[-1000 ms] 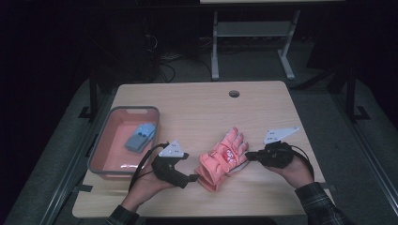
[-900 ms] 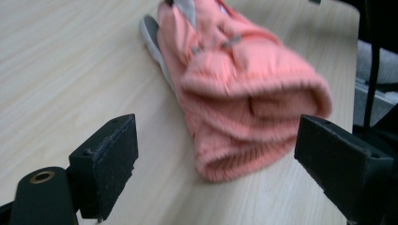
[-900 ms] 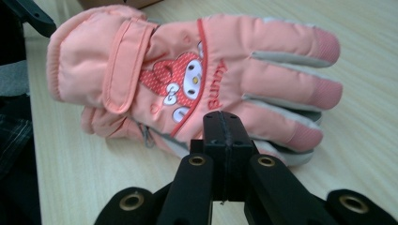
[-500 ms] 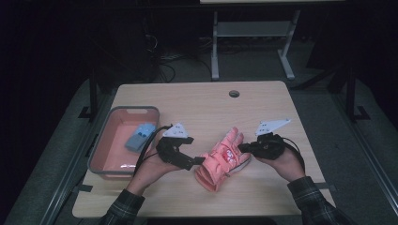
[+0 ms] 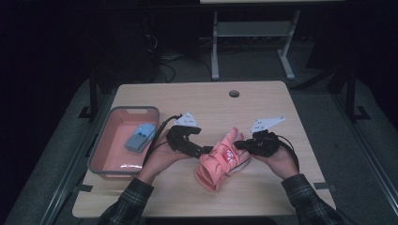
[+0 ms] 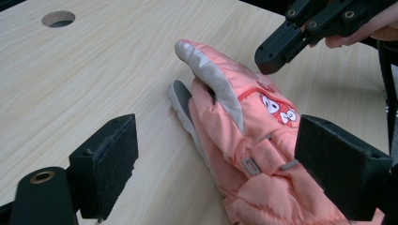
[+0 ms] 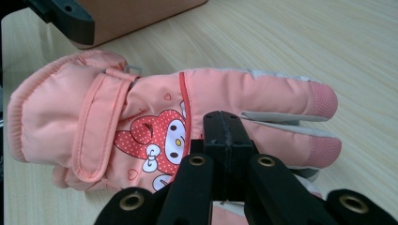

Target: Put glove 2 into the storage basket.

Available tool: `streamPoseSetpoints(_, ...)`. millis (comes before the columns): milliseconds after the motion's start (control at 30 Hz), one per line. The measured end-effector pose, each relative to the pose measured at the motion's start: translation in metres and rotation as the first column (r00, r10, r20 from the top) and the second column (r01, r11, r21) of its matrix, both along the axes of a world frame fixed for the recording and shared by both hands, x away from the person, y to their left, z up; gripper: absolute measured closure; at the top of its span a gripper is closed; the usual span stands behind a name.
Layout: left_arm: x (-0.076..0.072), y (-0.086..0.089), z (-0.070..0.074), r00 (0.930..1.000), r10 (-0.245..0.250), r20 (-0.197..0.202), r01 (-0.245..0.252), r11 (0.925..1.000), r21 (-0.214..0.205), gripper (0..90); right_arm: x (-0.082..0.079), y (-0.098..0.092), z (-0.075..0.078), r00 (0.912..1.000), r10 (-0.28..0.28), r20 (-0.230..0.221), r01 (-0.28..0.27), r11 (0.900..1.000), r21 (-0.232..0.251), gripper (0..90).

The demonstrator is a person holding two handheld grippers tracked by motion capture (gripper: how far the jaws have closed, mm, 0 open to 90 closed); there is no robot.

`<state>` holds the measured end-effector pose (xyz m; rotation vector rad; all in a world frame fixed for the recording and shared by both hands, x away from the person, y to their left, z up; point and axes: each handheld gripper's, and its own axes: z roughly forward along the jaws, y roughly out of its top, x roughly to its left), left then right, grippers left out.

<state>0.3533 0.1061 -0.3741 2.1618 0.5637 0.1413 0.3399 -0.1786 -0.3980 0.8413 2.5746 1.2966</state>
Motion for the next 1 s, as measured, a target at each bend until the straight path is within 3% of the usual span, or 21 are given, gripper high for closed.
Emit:
streamPoseSetpoints(267,0.005,-0.007,0.0,1.0,-0.004,0.0,0.004,1.0,-0.006,13.3,0.0,0.002,-0.008,0.9996,-0.008,-0.026,0.008,0.9998,-0.017,90.0)
streamPoseSetpoints(533,0.009,-0.014,-0.005,0.9999,-0.012,-0.003,0.012,0.9998,0.017,13.3,-0.003,0.006,-0.007,0.9998,0.003,-0.018,-0.004,1.0,-0.008,90.0)
streamPoseSetpoints(733,0.011,-0.02,-0.013,0.9997,-0.022,-0.006,0.023,0.9986,0.048,13.3,-0.003,0.015,-0.023,0.9989,0.014,-0.045,-0.017,0.997,-0.075,90.0)
streamPoseSetpoints(1000,0.017,-0.028,-0.024,0.999,-0.028,-0.034,0.03,0.9977,0.061,13.3,-0.002,0.021,-0.037,0.9971,0.017,-0.074,-0.024,0.9949,-0.098,90.0)
